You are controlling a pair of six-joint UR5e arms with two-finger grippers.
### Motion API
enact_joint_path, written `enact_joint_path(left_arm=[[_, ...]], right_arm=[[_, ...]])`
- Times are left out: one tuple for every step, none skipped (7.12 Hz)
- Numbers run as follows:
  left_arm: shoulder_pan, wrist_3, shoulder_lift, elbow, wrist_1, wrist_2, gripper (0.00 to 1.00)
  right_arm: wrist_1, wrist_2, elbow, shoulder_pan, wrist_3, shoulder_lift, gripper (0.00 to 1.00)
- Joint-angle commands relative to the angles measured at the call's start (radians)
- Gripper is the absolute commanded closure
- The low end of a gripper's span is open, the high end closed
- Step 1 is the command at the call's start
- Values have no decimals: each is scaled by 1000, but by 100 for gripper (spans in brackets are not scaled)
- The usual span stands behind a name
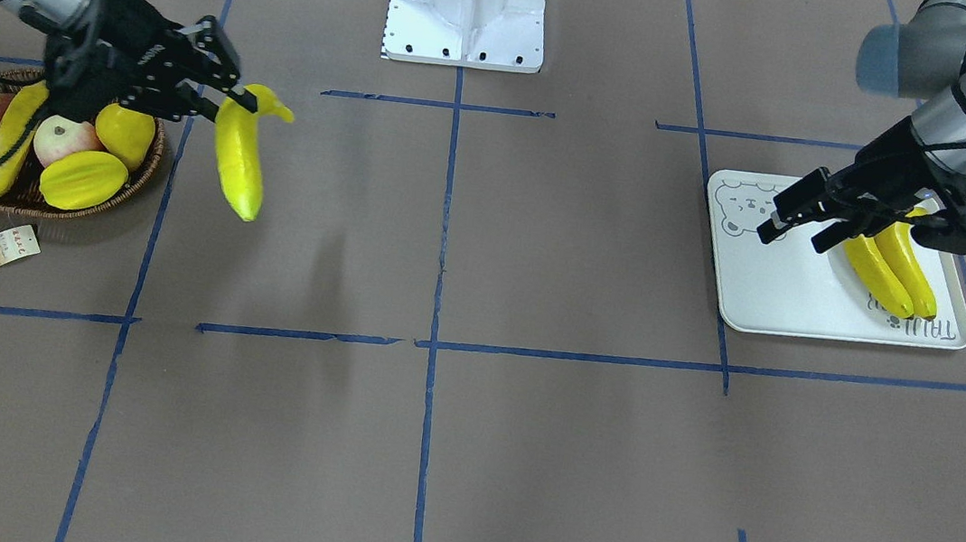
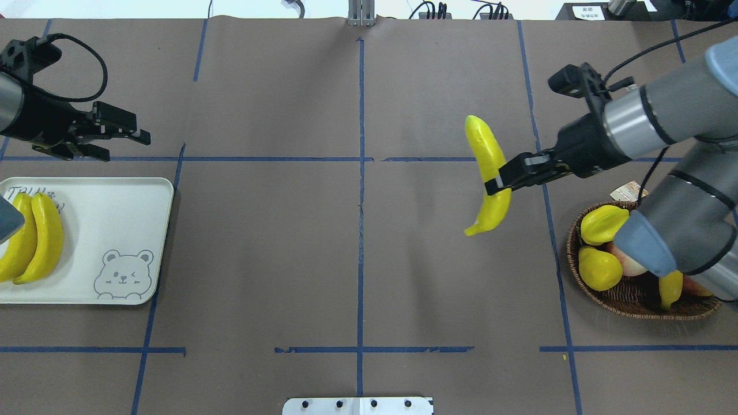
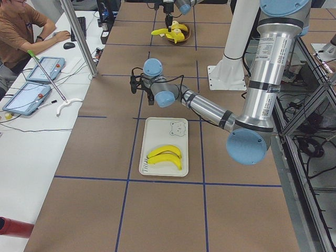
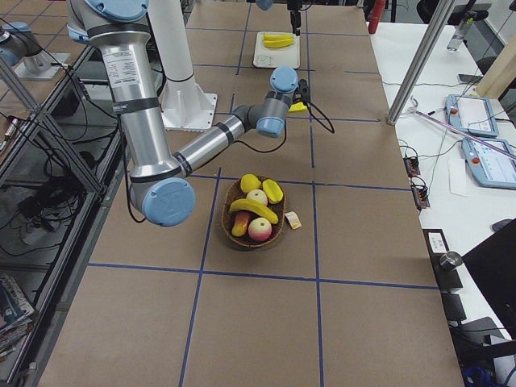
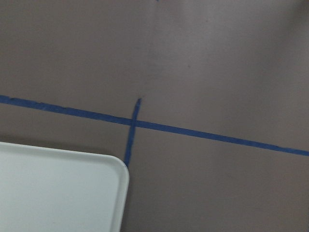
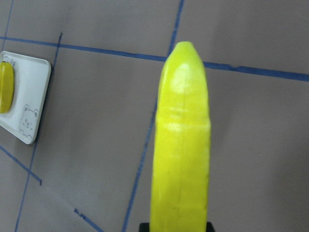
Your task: Transfer all bananas from basket to plate
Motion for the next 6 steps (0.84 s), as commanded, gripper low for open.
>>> enact_joint_path(left_arm=[[116, -257, -109, -10, -94, 8, 1], [135, -393, -174, 12, -165, 14, 1], [153, -469, -211, 2, -173, 43, 1], [188, -505, -247, 5, -173, 61, 1], [232, -511, -274, 8, -172, 108, 1], [266, -510, -285, 10, -169, 129, 1]], right_arm=[[0, -253, -17, -180, 116, 147, 99], [0, -363, -18, -258, 188, 184, 99], [0, -466, -20, -321, 199, 213, 99], [0, -511, -23, -357, 201, 233, 99], [-3, -513, -24, -365, 201, 241, 99], [-3, -513, -24, -368, 201, 241, 99]])
